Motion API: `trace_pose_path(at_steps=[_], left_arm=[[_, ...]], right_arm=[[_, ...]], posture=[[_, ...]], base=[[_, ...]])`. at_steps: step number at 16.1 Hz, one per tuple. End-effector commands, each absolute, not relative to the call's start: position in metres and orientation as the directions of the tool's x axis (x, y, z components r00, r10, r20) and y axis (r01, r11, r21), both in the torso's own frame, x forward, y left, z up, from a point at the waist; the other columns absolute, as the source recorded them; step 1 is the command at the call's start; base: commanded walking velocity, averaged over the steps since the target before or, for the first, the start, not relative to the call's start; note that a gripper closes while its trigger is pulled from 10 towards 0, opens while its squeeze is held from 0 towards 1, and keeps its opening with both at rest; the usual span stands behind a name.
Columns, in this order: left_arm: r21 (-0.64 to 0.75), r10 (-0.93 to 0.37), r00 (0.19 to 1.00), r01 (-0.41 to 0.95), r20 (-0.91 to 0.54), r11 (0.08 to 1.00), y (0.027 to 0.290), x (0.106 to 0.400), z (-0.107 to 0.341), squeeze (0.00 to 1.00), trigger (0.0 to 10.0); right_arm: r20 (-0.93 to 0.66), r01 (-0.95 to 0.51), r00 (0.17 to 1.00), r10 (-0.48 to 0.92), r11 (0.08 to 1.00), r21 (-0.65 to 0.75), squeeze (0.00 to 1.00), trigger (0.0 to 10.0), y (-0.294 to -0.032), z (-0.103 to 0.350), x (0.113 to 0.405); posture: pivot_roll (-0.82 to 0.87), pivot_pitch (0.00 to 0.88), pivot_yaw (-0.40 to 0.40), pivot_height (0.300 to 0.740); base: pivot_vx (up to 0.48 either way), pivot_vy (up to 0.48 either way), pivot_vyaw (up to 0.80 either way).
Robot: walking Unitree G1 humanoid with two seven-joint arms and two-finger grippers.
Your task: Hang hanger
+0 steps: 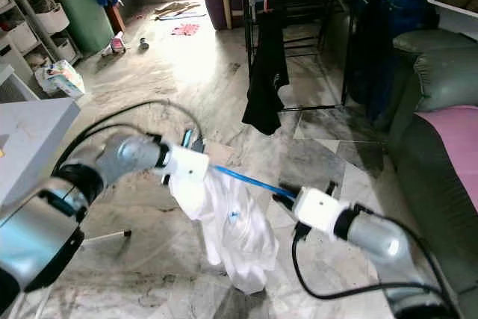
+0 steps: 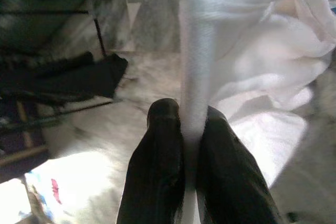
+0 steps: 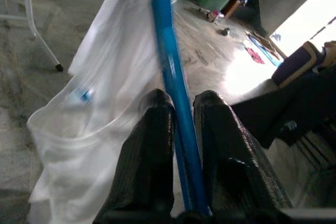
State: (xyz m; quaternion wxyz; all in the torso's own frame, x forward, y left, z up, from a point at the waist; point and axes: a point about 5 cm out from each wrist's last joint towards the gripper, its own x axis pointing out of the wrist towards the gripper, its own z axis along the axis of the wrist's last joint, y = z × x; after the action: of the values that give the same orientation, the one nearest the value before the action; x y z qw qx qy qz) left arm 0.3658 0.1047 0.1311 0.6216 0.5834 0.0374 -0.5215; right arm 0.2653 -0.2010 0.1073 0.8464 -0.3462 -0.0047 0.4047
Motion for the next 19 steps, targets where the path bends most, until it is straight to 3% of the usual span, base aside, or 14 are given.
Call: trace_pose_path(at_steps=[1,2,4,6,8,14,19], left_arm=[[0.694,-0.605,0.495,0.707,-0.624,-0.137,0.122,0.369,0.137,0.0,0.0],[0.698,-0.625,0.525,0.715,-0.577,-0.044,0.13,0.37,0.139,0.0,0.0],[0.684,-0.639,0.55,0.727,-0.538,0.05,0.141,0.369,0.137,0.0,0.0],[0.688,-0.649,0.565,0.72,-0.509,0.087,0.149,0.365,0.133,0.0,0.0],[0.677,-0.644,0.597,0.718,-0.478,0.163,0.159,0.361,0.126,0.0,0.0],[0.637,-0.647,0.599,0.739,-0.472,0.219,0.158,0.356,0.116,0.0,0.0],[0.63,-0.625,0.609,0.742,-0.488,0.231,0.163,0.354,0.112,0.0,0.0]], right_arm=[[-0.273,-0.685,0.656,0.704,0.401,-0.608,1.0,10.0,-0.199,0.112,0.268],[-0.262,-0.663,0.675,0.689,0.413,-0.624,1.0,10.0,-0.202,0.118,0.274],[-0.259,-0.651,0.68,0.686,0.403,-0.643,1.0,10.0,-0.204,0.124,0.277],[-0.291,-0.649,0.665,0.688,0.339,-0.681,1.0,10.0,-0.205,0.13,0.28],[-0.274,-0.575,0.71,0.649,0.31,-0.758,1.0,10.0,-0.219,0.156,0.297],[-0.259,-0.492,0.78,0.569,0.304,-0.815,1.0,10.0,-0.242,0.174,0.307],[-0.163,-0.326,0.901,0.402,0.379,-0.866,1.0,10.0,-0.263,0.181,0.32]], posture=[[-0.05,0.039,0.096,0.74],[-0.05,0.039,0.084,0.74],[-0.03,0.042,0.06,0.74],[-0.04,0.044,0.051,0.74],[-0.03,0.045,0.029,0.74],[-0.03,0.052,0.027,0.74],[-0.03,0.049,0.022,0.74]], base=[[0.0,0.0,0.0],[0.0,0.0,0.0],[0.0,0.0,0.0],[0.0,0.0,0.0],[0.0,0.0,0.0],[0.0,0.0,0.0],[0.0,0.0,0.0]])
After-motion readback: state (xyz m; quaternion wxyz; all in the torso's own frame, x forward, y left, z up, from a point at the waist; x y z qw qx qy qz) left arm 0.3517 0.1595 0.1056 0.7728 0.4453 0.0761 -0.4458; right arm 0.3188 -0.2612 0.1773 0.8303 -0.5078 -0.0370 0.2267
